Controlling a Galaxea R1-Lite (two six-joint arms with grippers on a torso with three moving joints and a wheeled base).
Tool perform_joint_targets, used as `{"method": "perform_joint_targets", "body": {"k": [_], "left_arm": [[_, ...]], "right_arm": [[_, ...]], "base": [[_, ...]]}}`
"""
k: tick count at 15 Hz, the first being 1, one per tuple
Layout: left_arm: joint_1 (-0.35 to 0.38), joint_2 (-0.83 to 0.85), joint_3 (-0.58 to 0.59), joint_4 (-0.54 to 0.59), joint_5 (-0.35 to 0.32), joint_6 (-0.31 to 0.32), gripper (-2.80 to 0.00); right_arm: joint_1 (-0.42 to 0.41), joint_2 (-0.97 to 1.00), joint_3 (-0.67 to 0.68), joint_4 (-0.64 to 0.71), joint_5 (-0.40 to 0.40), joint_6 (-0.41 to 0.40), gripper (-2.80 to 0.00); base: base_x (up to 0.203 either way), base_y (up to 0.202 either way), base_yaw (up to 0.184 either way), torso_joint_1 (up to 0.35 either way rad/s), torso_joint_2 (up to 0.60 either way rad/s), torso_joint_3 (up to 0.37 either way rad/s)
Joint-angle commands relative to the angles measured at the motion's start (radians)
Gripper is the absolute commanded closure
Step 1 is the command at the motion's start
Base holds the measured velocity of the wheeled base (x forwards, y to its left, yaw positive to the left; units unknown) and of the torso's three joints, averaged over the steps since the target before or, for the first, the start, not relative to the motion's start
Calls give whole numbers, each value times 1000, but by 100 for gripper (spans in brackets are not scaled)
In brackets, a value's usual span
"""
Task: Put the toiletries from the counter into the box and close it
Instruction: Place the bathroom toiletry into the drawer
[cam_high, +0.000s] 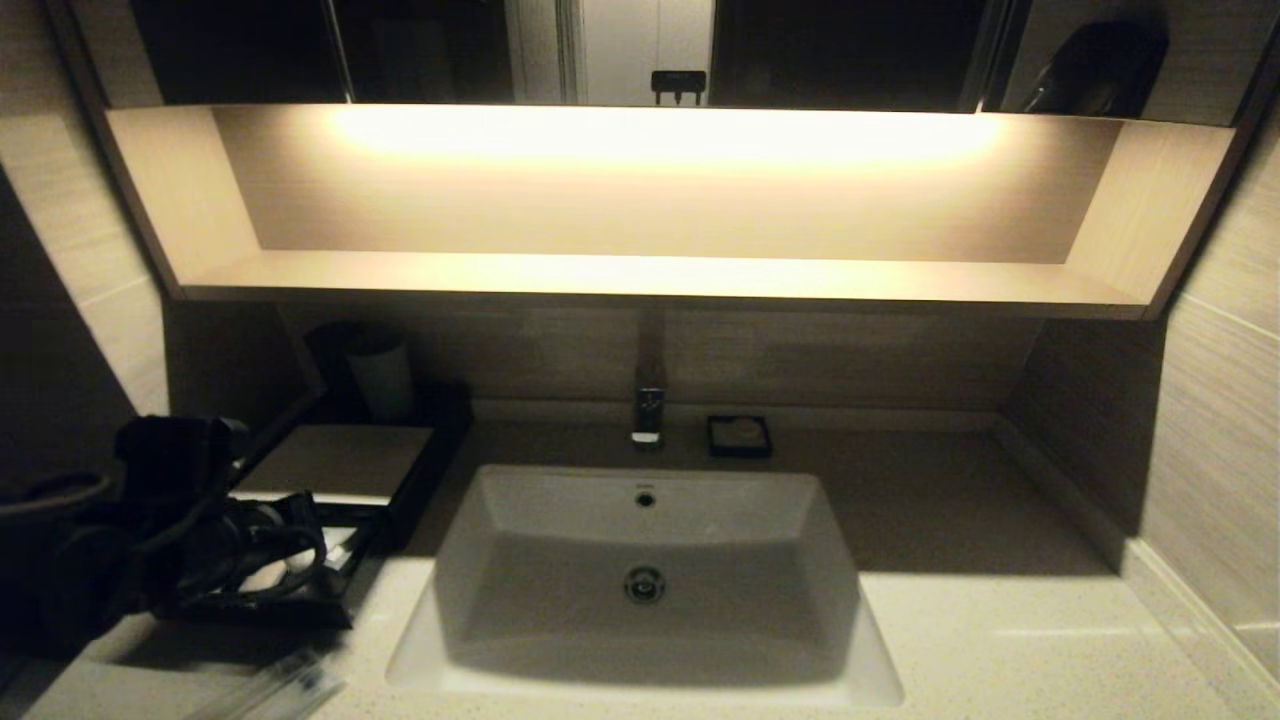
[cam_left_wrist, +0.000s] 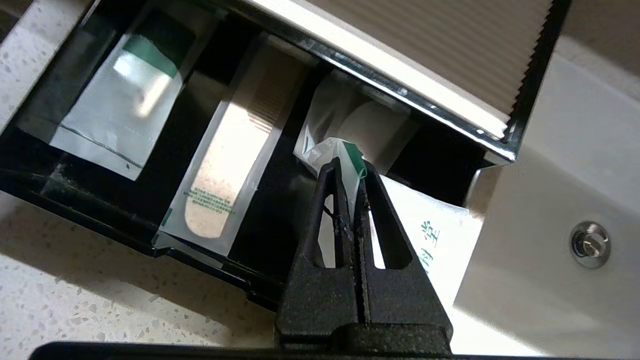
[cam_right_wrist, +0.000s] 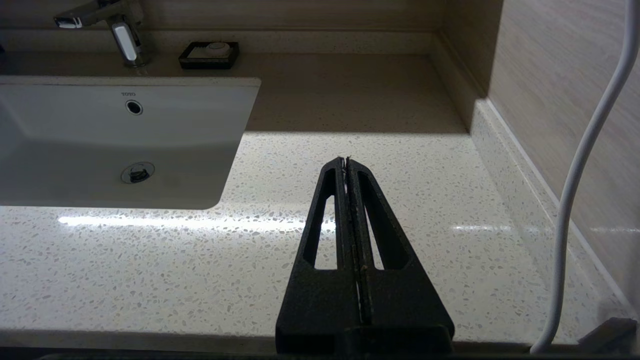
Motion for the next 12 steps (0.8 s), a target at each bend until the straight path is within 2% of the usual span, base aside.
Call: {"method": "perform_joint_targets", "body": {"k": [1, 12], "left_arm": [[0, 18, 0, -7, 1, -2, 0], [0, 71, -3, -45, 21, -11, 0]], "right_arm": [[0, 0, 0, 0, 0, 0, 0], [0, 0, 0, 0, 0, 0, 0]], "base": [[0, 0, 0, 0, 0, 0], [0, 0, 0, 0, 0, 0]]}}
